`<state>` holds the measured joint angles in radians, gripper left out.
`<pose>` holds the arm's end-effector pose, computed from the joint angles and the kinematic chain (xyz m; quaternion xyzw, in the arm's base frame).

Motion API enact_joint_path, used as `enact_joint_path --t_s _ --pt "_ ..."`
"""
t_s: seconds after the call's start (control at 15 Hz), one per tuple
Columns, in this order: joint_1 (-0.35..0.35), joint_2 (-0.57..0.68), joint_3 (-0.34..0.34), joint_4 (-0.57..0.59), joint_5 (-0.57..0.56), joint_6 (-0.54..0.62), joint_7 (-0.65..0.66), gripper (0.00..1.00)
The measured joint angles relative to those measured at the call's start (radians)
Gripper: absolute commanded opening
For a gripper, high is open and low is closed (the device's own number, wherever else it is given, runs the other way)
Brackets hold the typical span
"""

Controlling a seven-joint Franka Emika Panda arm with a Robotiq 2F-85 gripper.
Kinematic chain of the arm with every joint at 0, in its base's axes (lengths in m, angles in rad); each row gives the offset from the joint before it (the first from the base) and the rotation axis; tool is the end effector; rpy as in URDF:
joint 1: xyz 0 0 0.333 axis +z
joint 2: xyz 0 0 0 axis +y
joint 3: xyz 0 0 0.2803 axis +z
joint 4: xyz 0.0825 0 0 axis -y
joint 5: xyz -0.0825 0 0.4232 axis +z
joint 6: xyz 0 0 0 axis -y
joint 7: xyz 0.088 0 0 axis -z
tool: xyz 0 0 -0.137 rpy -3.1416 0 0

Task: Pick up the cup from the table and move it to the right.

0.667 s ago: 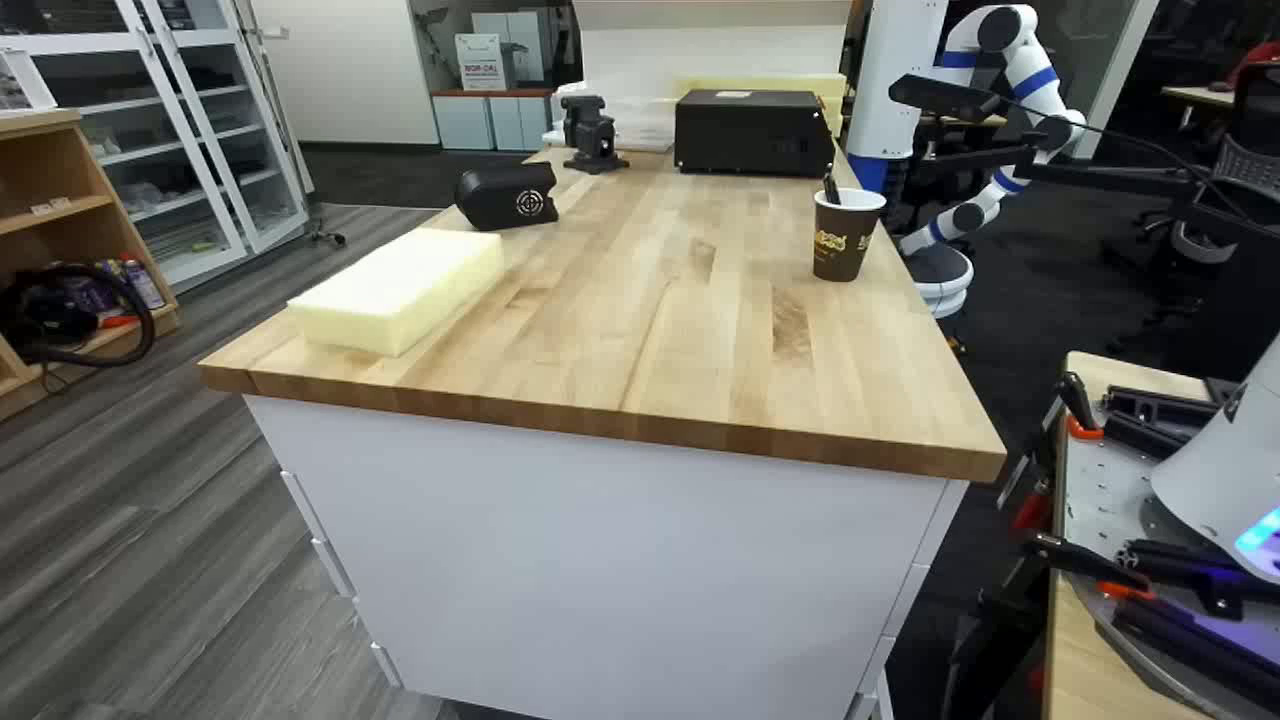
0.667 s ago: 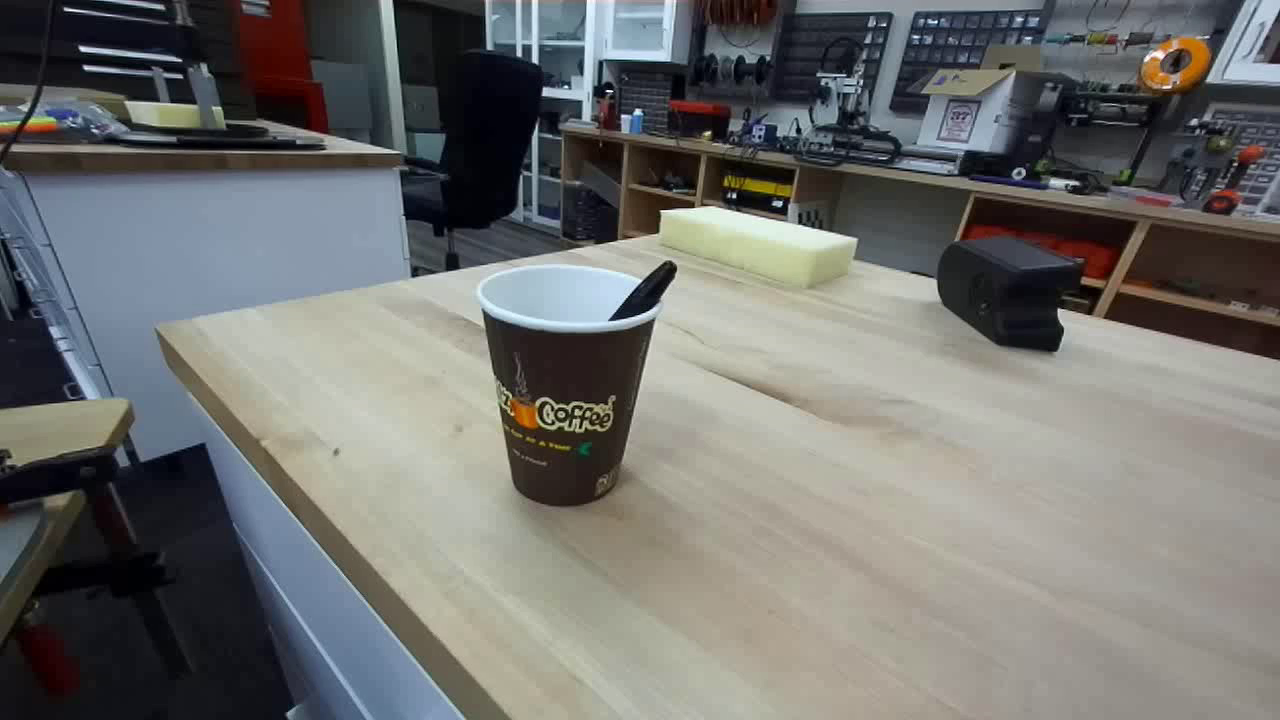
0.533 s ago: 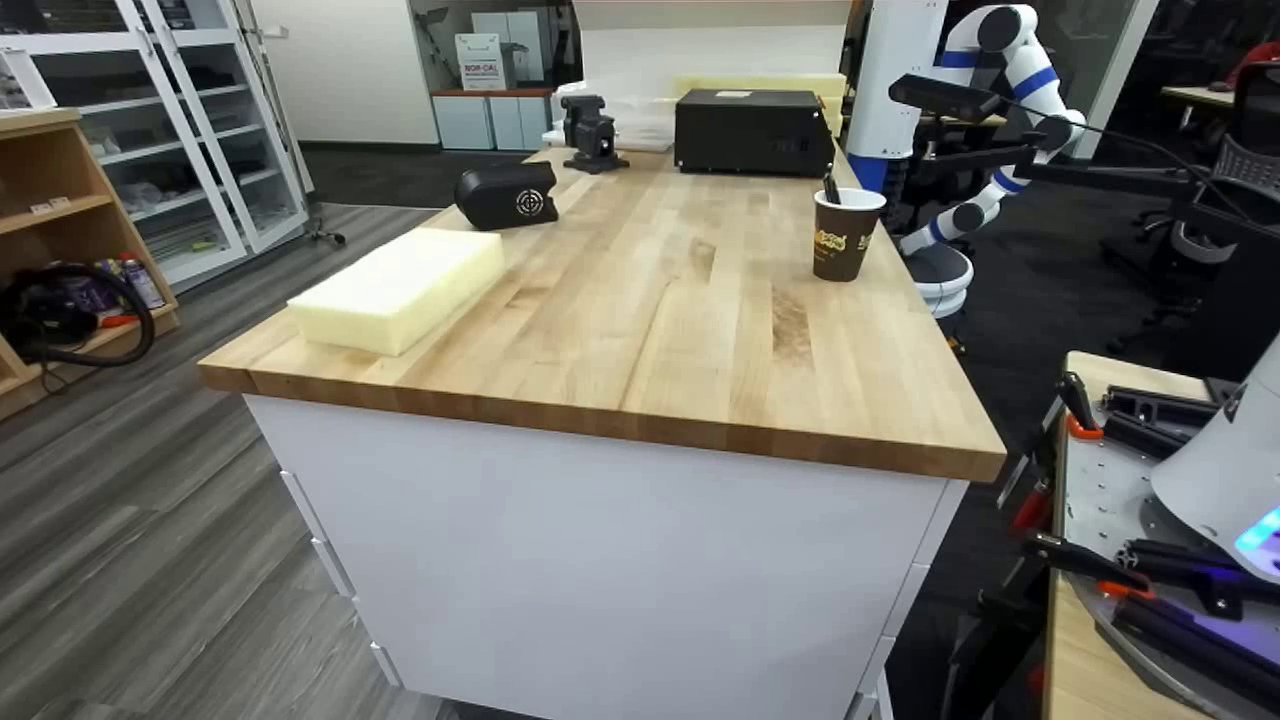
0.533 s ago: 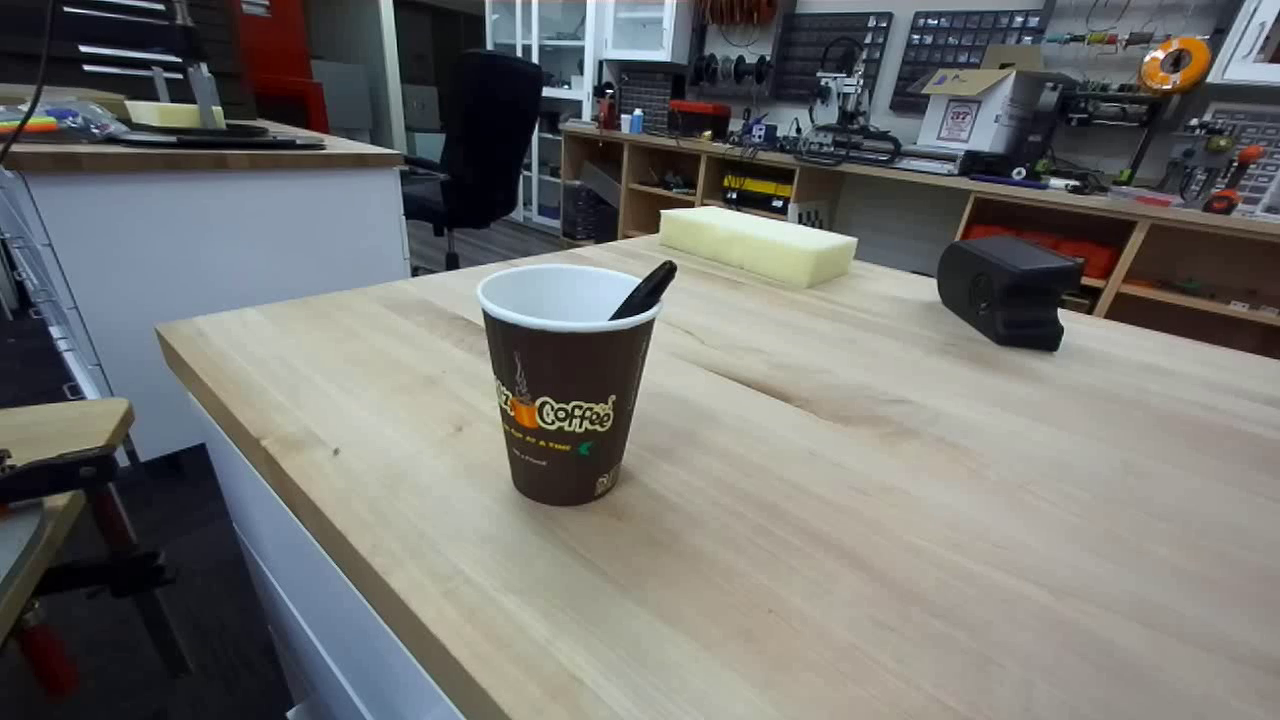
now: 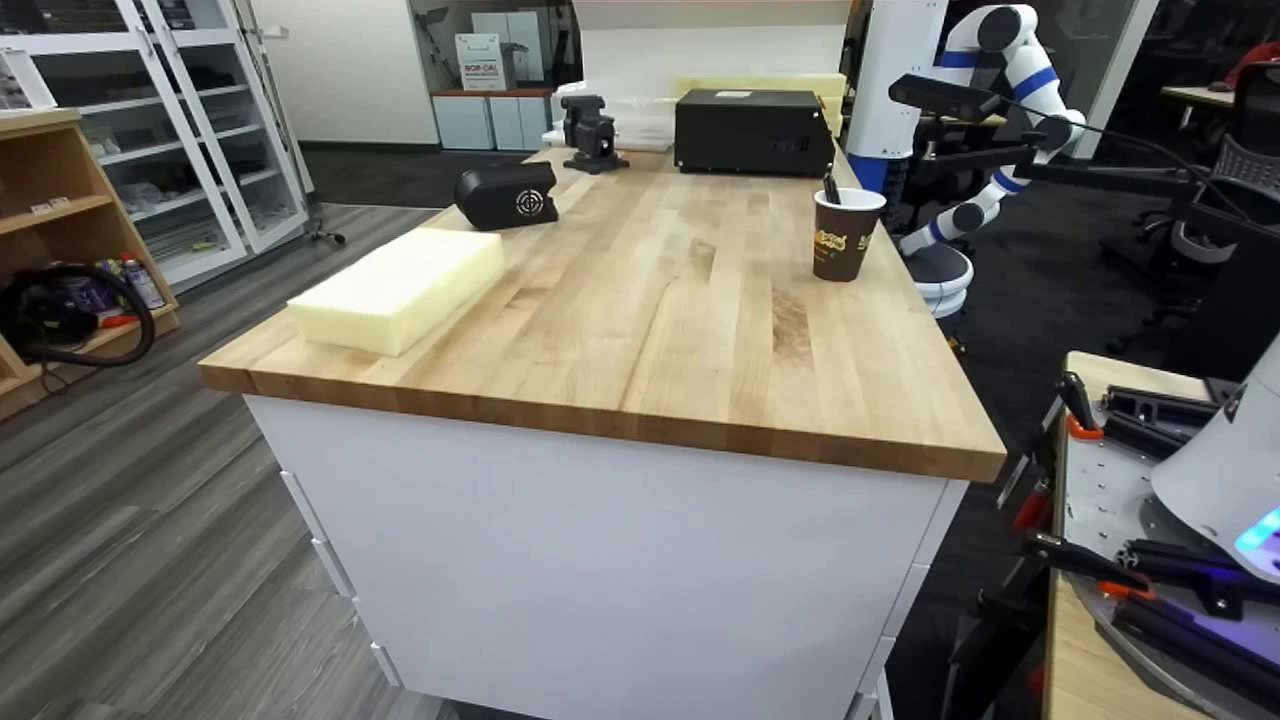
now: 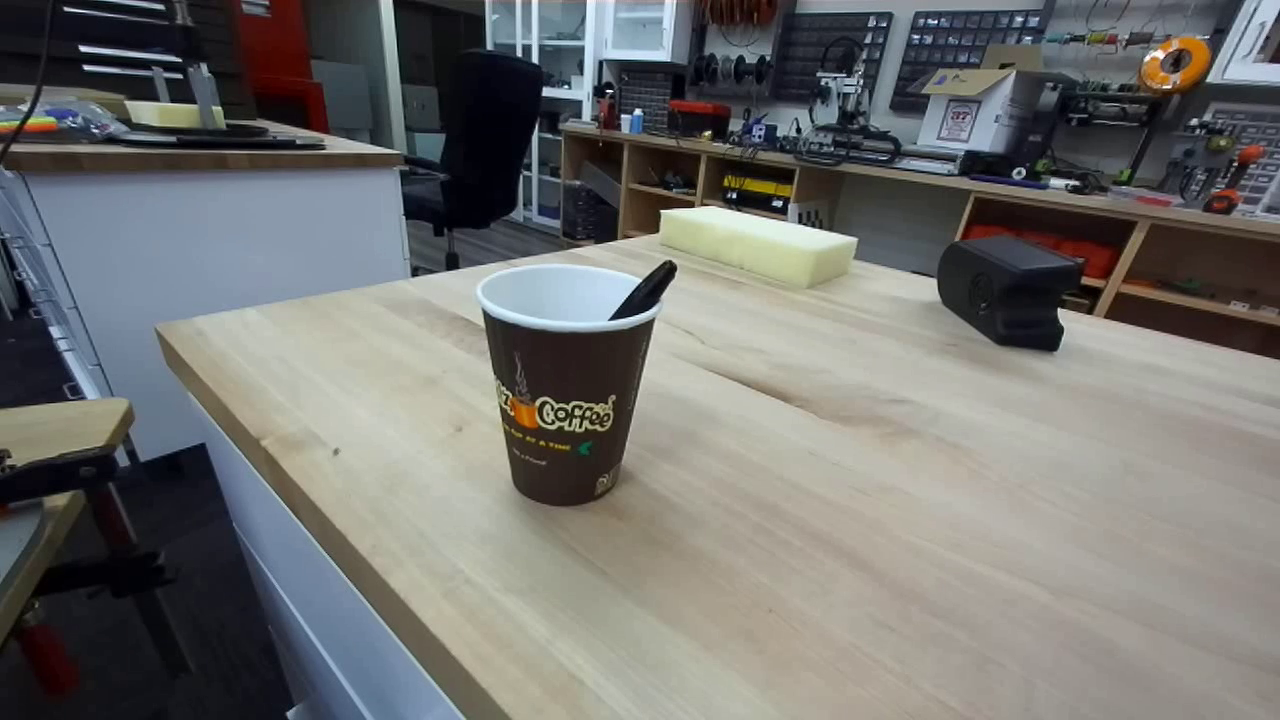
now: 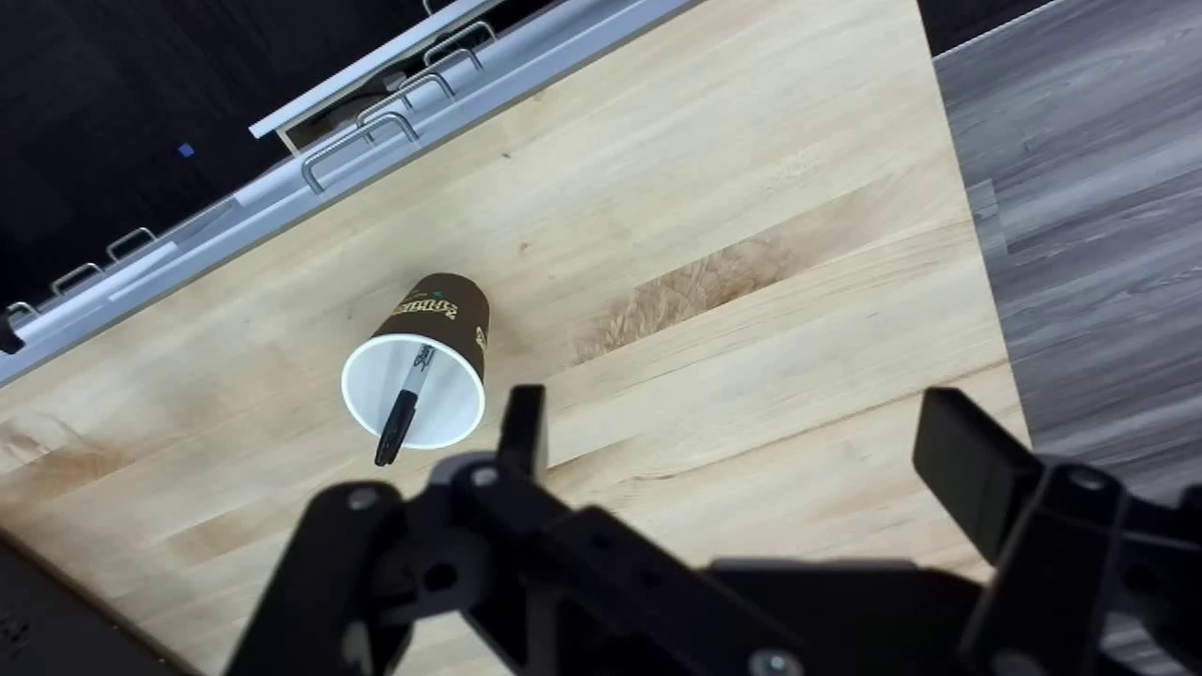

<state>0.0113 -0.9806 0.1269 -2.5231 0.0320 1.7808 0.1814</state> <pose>0.3491 0.0541 0.5368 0.9915 -0.0445 0.1207 0.0207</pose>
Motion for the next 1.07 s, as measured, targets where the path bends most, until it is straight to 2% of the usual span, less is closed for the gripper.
enact_joint_path --t_s 0.6,1.07 --pt "-0.005 0.0 -0.011 -0.004 -0.005 -0.003 0.0 1.0" --pt "-0.075 0.016 -0.101 -0.022 -0.127 -0.043 -0.053 1.0"
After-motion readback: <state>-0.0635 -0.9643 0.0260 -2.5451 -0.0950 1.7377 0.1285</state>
